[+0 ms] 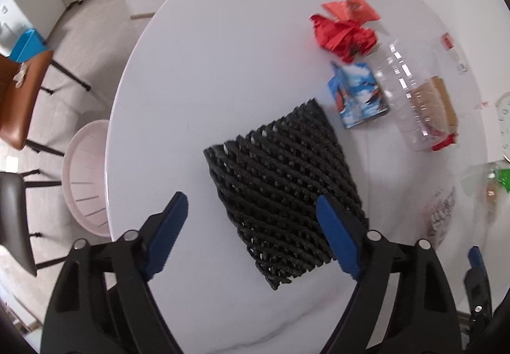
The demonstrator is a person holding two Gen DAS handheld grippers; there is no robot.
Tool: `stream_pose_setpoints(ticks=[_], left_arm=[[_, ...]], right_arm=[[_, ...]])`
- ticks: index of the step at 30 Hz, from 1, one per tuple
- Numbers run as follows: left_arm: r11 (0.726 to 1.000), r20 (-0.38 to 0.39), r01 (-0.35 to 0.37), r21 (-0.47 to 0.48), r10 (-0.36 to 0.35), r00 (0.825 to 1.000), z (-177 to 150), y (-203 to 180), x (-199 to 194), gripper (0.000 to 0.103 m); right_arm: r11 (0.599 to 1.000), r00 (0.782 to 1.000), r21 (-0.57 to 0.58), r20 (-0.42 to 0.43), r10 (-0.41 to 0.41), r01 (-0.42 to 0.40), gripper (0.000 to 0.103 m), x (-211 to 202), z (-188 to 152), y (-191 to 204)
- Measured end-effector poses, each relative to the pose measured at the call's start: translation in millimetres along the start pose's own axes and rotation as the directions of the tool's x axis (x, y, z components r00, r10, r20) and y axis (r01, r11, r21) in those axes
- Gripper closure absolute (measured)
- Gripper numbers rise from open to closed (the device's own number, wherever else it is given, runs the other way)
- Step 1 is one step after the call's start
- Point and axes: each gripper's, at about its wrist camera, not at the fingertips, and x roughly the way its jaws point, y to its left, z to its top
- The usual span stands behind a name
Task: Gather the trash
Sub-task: 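Grasp the black foam net with the left tool while the right tool grasps the snack bag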
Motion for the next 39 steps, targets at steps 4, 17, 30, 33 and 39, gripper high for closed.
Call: stream_pose_setpoints(ticks=[4,17,30,33,39], left_arm=[[0.999,-0.069,-0.025,-0.031,0.023,0.997,-6,1,16,0.040],[0.994,-0.026,-0.002,0.107,0.005,1.000,-4,-22,3,0.091],[0.967,0.110,0.019,0.255,-0.049,0.993,-10,-17,-50,0.092],[0.963,0.144,0.004,0.269,-0.044,0.989,-11,-4,-62,0.092],[0.973,0.163,0.019,0.231,-0.058,0.985,-14,43,-84,0.092]], right_arm=[[1.000,1.000,0.020,0.006,-0.015,0.015,0.003,1,1,-17],[0.989,0.993,0.098,-0.043,-0.108,0.112,0.003,22,11,-46],[0.878,0.969,0.412,-0.105,-0.222,0.246,0.003,83,13,-56],[0.893,0.965,0.365,-0.109,-0.240,0.264,0.018,87,14,-56],[0.918,0.969,0.312,-0.112,-0.218,0.243,0.040,79,9,-61]])
